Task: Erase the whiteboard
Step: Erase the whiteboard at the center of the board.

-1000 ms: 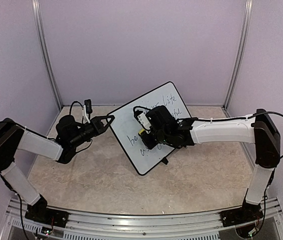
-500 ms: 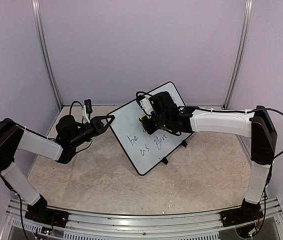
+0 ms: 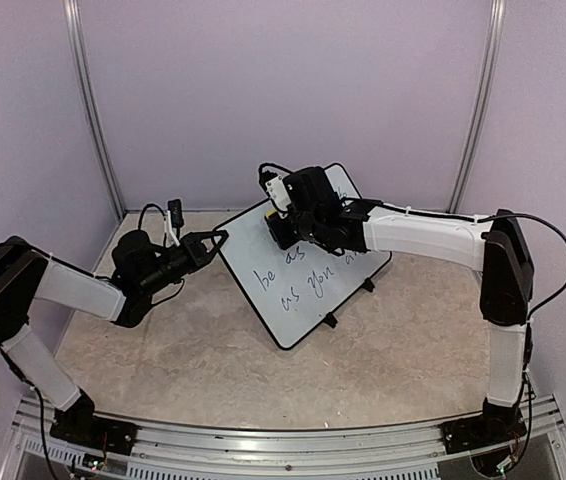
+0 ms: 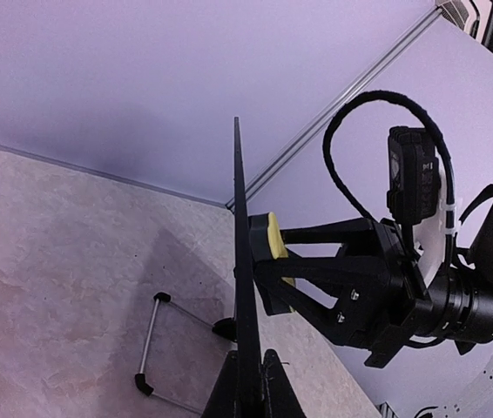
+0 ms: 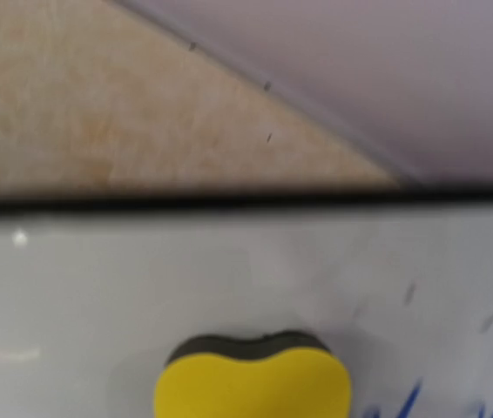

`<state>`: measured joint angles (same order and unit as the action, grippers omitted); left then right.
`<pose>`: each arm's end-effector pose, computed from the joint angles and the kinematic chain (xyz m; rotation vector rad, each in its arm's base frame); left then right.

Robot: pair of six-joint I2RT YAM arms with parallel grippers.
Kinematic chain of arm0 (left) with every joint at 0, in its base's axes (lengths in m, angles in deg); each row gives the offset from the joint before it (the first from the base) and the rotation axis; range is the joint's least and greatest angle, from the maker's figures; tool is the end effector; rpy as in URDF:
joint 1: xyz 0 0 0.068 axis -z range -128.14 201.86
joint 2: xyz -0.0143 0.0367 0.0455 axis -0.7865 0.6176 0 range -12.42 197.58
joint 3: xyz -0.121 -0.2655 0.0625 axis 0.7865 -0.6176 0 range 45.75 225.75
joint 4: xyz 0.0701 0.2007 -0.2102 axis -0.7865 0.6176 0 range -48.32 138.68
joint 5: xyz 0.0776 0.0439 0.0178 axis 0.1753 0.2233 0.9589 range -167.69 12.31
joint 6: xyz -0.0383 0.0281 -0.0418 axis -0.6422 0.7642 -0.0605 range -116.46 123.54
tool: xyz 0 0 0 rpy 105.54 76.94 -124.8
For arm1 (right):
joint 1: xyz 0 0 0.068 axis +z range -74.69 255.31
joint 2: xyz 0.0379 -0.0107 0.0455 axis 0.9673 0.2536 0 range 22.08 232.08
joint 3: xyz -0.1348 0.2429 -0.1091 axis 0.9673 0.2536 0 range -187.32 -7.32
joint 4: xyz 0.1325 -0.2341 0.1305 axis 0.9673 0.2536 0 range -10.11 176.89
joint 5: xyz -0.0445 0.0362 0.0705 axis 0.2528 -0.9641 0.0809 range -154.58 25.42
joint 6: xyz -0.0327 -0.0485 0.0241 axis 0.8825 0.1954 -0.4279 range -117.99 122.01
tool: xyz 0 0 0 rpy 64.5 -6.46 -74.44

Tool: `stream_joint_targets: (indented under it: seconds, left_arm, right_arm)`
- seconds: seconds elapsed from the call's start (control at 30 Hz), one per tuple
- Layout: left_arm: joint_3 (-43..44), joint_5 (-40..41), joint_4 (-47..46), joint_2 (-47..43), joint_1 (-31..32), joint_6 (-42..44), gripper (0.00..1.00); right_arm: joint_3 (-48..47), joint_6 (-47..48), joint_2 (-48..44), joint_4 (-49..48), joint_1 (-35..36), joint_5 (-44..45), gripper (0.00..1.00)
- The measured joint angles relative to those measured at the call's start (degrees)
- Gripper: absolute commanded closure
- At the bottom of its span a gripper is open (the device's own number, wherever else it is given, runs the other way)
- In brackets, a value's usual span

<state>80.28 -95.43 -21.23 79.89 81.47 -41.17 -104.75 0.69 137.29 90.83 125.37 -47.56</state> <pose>0.3006 -0.1879 0.2055 0.0606 1.6216 -1.2557 0.3568 0.4041 0.2884 -0.6801 1.9419 0.2498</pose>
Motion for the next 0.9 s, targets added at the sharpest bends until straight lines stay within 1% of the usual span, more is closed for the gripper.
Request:
stream_joint_targets:
  seconds: [0.13,0.27,0.43,0.6,0.7,0.9]
  left_arm:
    - [0.00,0.07,0.28,0.00,0.00,-0.28,1.00]
    - [0.00,0.20,0.50,0.00,0.00,-0.52,1.00]
    - [-0.04,-0.11,0.50,0.00,0.00,-0.35,1.00]
    - [-0.07,-0.24,0.46,0.00,0.00,-0.28,1.00]
    - [-0.07,-0.22,0.46,0.00,0.00,-0.31,1.00]
    - [-0.13,-0.24,0.42,-0.02,0.00,-0.26,1.00]
  right_arm:
    - [-4.15,0.17,2.32,-0.13,-0.02,1.49,0.87]
    - [-3.85,0.13,2.45,-0.85,-0.02,2.01,0.86]
    - [3.58,-1.01,-0.55,-5.90,-0.57,2.23,0.87]
    - [12.02,-2.99,-4.20,-8.66,-3.41,1.25,0.87]
    - [13.40,-3.34,-4.68,-9.66,-4.15,-0.33,0.87]
    - [13.51,-2.49,-4.68,-10.84,-3.39,-0.37,0.87]
